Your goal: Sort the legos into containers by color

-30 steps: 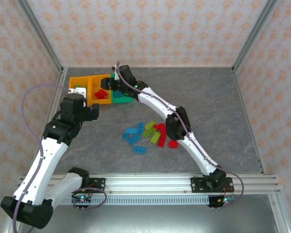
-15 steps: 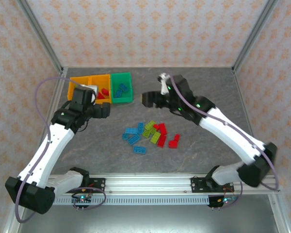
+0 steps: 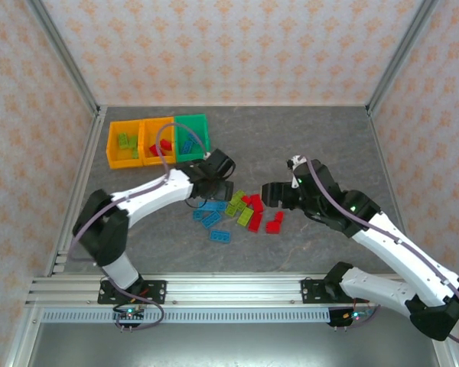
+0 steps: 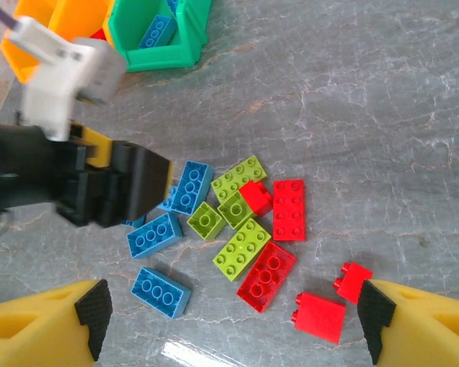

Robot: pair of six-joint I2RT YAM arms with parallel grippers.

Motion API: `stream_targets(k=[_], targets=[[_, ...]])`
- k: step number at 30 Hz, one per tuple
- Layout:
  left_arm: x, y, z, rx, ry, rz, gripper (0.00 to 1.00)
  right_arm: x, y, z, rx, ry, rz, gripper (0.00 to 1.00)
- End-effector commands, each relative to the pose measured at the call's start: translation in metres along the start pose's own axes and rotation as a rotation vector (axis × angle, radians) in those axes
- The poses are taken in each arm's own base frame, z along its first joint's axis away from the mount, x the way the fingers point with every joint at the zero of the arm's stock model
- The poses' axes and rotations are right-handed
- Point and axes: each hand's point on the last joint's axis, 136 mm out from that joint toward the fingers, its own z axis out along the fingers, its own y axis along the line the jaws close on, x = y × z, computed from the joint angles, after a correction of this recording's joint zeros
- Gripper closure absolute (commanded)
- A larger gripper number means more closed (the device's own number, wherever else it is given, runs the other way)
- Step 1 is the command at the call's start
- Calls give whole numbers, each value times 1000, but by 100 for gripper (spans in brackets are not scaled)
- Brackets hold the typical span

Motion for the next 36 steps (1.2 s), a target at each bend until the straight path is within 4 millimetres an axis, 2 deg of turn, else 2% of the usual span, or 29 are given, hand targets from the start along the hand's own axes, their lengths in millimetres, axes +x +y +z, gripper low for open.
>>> stream_targets(k=[1, 7, 9, 12, 19, 22, 24, 27, 29, 32, 36], targets=[[-23, -6, 12, -31, -51, -70, 28, 6, -12, 5, 51, 8, 35, 14], [-24, -13, 42, -55, -15, -51, 36, 6, -12, 5, 56, 12, 22, 14], [-16, -19, 59, -40, 24, -38, 37, 6, -13, 5, 59, 10, 20, 14], [-10, -16, 71, -61, 43, -43, 42, 5, -12, 6, 55, 11, 27, 14], [0, -6, 81, -107, 58, -36, 61, 4, -8, 5, 38, 12, 45, 14], [2, -5, 79, -101, 60, -37, 72, 2, -4, 4, 21, 11, 57, 14], [-1, -6, 70, -93, 50, -32, 77, 0, -1, 3, 8, 7, 67, 14], [-18, 0, 46, -101, -6, -35, 79, -1, 1, 3, -2, 4, 74, 14], [-37, 7, 23, -93, -64, -36, 80, -2, 3, 3, -7, 3, 79, 13], [-71, 27, -2, -117, -157, -58, 80, -2, 3, 3, -9, 2, 84, 13], [-124, 62, -15, -176, -276, -98, 79, -1, 2, 3, -11, 2, 93, 13]])
